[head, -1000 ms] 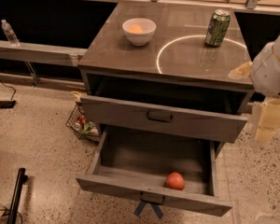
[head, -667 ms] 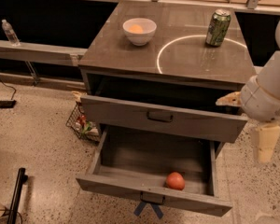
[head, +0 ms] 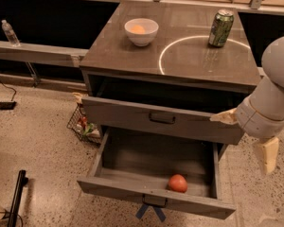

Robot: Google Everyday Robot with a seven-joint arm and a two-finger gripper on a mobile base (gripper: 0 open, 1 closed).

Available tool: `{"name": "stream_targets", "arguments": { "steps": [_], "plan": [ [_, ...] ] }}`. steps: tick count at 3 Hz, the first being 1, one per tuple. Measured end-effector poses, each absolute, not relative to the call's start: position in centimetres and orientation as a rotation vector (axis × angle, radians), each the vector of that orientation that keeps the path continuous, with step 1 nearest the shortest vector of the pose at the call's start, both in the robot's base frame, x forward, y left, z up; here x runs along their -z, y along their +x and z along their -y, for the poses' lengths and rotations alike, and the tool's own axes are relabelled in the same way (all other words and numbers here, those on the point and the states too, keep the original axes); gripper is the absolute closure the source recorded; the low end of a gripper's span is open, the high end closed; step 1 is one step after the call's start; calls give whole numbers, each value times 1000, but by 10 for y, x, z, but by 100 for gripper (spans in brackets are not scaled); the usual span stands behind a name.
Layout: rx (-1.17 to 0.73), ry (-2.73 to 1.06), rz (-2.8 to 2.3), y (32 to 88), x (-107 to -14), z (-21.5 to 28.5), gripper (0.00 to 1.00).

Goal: Pick apple from middle drawer and place on counter

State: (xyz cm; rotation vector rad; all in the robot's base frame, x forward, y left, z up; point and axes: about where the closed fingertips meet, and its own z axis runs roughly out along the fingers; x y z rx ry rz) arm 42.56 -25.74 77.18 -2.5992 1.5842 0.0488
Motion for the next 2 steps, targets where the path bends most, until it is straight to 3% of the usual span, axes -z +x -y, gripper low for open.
{"name": "stream_targets", "arguments": {
  "steps": [2],
  "plan": [
    [-50, -2635, -1462, 427, -752, 255, 0]
  ]
}}
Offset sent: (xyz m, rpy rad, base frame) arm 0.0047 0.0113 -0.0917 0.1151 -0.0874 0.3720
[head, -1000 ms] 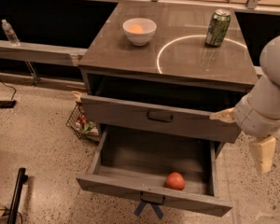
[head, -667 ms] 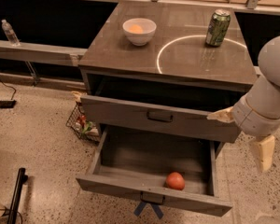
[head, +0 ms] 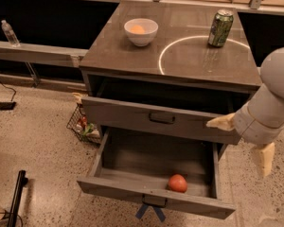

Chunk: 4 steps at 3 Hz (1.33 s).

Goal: Pick apple from middle drawer and place on counter

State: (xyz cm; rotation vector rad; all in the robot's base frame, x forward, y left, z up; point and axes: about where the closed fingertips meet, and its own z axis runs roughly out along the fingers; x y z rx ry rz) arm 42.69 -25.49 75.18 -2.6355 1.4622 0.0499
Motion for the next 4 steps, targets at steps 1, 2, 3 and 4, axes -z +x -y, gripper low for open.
{"name": "stream_targets", "arguments": {
  "steps": [1, 2, 3, 4],
  "plan": [
    [-51, -2712, -1184, 421, -707, 237, 0],
    [-64, -2774, -887, 410, -669, 213, 0],
    [-24, -2820, -581, 404, -636, 190, 0],
    [-7, -2830, -502, 405, -636, 188, 0]
  ]
}}
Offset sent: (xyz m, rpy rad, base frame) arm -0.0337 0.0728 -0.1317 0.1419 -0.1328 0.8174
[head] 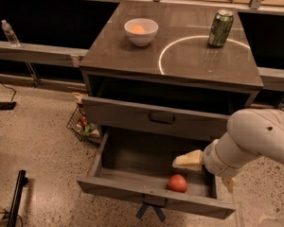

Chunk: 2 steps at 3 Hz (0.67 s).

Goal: Pick apple from middle drawer and place on counter

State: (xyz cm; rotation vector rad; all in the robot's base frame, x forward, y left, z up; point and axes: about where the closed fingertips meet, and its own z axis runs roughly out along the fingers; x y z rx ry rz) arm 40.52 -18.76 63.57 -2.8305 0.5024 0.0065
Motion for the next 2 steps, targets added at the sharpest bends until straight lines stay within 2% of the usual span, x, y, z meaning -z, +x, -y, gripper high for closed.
{"name": "stream_targets", "arguments": {
  "steps": [1, 2],
  "plan": [
    [-8, -2829, -510, 405, -636, 188, 0],
    [99, -2845, -363, 426, -606, 185, 0]
  ]
}}
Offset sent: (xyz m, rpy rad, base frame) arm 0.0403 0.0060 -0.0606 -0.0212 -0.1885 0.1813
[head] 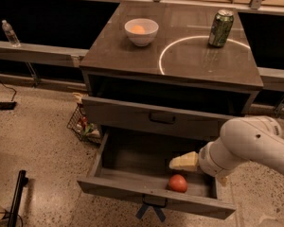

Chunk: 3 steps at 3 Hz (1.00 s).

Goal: Pick apple from middle drawer and place on counter

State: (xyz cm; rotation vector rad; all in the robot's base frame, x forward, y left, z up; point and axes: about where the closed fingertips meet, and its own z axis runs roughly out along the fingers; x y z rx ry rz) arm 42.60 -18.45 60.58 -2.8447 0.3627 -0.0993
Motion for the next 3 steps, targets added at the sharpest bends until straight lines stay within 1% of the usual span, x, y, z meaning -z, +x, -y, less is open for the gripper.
{"name": "stream_targets", "arguments": {
  "steps": [1, 2, 3],
  "plan": [
    [170, -2847, -248, 445, -583, 181, 0],
    [161, -2817, -255, 465, -551, 174, 0],
    [114, -2793, -357, 482, -509, 173, 0]
  ]
}}
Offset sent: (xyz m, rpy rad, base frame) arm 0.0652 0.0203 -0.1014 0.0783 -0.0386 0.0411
